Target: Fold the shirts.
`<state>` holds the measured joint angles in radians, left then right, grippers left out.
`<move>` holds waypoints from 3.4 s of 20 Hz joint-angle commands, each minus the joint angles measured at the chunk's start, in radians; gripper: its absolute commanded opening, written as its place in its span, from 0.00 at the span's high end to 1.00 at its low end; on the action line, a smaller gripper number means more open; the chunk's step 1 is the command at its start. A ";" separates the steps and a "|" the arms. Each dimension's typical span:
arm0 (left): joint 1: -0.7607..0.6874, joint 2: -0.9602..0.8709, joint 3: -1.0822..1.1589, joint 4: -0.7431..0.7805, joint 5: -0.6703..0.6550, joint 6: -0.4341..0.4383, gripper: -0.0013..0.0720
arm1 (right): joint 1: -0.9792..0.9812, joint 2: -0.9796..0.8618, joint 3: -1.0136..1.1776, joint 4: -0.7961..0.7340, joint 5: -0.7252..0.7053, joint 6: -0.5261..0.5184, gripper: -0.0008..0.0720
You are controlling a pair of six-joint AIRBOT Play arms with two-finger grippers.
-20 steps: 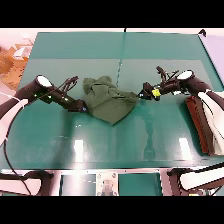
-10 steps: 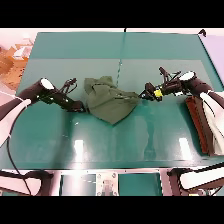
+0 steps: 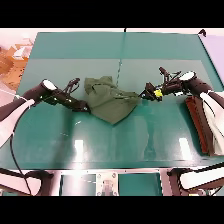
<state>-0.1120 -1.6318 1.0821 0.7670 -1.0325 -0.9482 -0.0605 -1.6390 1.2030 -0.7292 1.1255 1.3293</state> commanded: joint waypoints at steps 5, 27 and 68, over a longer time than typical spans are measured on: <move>0.061 0.051 0.023 0.092 0.093 -0.124 0.95 | -0.119 0.042 0.031 0.002 0.046 0.002 0.97; 0.276 0.633 0.904 0.359 -0.011 -0.386 0.95 | -0.752 1.025 0.341 0.156 0.057 0.093 0.97; 0.172 0.455 -0.590 -0.126 0.133 -0.277 0.20 | -0.523 0.306 -0.175 0.097 -0.055 -0.205 0.59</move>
<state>0.0963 -1.1503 0.5846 0.7738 -1.0306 -1.2972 -0.5823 -1.3323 1.0271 -0.6323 1.0840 1.1240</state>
